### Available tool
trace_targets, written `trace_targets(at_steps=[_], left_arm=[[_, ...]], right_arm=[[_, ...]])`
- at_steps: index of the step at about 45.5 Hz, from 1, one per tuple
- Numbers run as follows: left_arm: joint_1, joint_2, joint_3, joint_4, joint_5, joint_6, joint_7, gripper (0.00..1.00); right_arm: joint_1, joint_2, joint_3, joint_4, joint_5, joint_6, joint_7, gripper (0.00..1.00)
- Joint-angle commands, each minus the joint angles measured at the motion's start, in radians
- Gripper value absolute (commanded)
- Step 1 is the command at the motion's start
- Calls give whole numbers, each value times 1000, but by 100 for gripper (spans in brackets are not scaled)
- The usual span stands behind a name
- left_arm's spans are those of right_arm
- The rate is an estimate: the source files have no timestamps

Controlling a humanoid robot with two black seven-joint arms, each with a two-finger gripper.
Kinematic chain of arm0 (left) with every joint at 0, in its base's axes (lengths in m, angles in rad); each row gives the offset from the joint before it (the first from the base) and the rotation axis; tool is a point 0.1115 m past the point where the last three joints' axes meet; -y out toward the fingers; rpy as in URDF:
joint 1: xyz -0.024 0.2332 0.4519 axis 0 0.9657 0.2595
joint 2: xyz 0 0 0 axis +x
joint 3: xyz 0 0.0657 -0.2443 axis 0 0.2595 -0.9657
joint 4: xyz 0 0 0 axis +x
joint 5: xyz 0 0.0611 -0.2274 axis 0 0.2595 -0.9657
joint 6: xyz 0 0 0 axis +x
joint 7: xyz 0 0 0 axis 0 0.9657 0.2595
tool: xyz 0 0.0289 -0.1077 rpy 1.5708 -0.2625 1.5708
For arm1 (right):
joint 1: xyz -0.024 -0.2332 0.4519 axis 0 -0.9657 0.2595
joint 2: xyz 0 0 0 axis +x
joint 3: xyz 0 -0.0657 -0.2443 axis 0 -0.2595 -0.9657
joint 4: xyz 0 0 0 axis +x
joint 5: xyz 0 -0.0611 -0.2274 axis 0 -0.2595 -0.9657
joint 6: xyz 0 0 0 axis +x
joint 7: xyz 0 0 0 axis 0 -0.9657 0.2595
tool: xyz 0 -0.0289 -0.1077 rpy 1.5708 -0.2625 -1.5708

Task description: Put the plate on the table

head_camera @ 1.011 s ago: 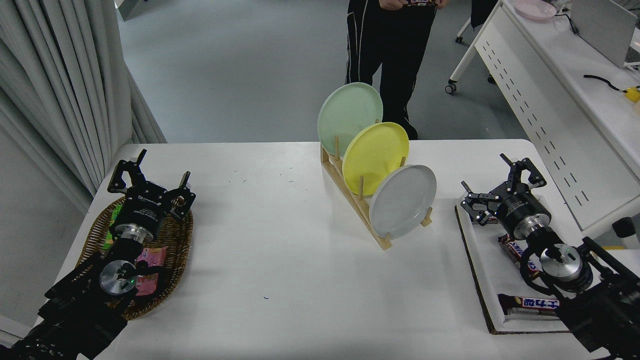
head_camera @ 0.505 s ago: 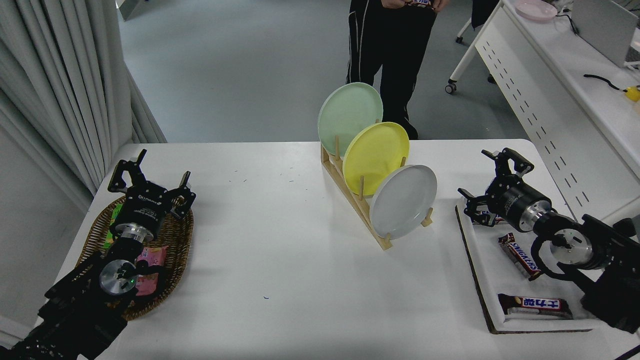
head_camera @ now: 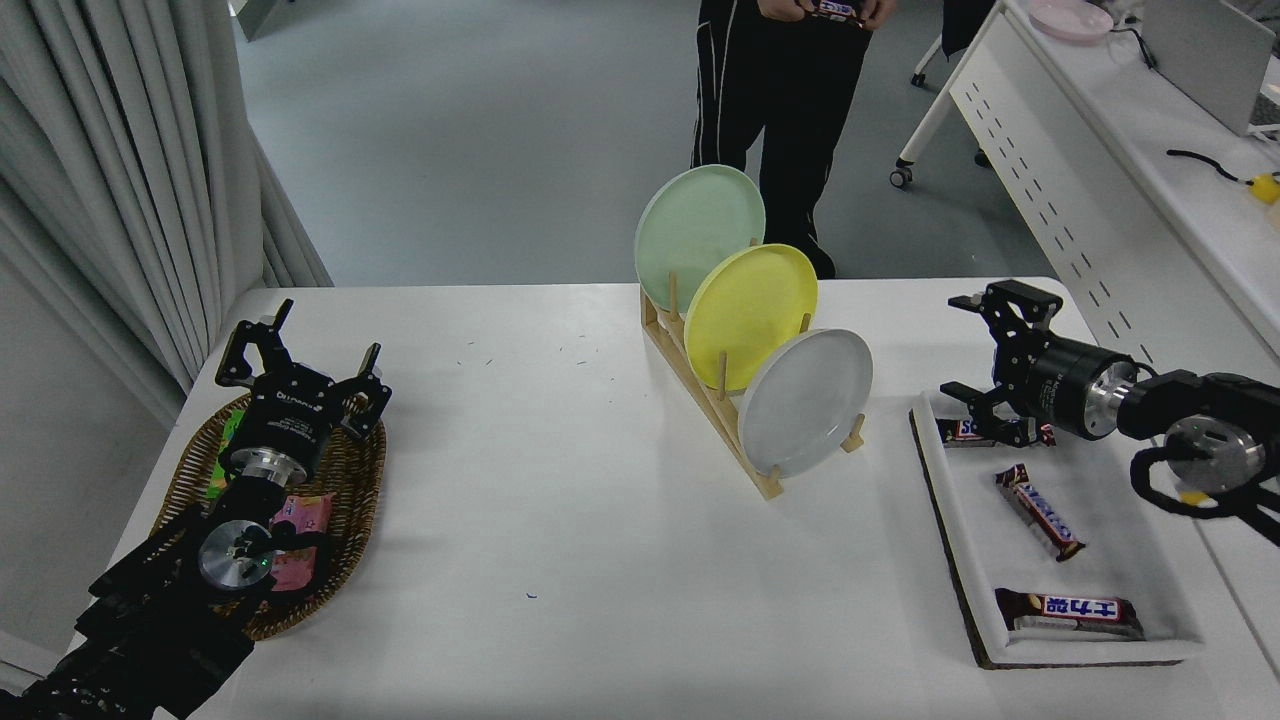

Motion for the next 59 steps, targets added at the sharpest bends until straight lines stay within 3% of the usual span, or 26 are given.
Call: trace_targets(at_steps=[1, 5, 13, 20, 26, 55, 59], left_arm=[[0, 0, 0, 0, 0, 0, 0, 100], [0, 1, 0, 0, 0, 0, 0, 100], [0, 0, 1, 0, 0, 0, 0, 100], [0, 1, 1, 0, 0, 0, 0, 100], [0, 0, 1, 0, 0, 0, 0, 100], [0, 0, 1, 0, 0, 0, 0, 100], [0, 0, 1, 0, 0, 0, 0, 100]], right_arm=[[101, 7, -79, 40, 36, -6, -6, 100], [104, 45, -62, 40, 38, -10, -36, 100], [104, 93, -48, 3, 35, -17, -211, 100], [131, 156, -54, -2, 38, -46, -253, 100], [142, 193, -44, -11, 35, -127, -263, 100], [144, 308, -22, -31, 141, -191, -263, 100], [147, 308, -19, -32, 142, -204, -263, 92]])
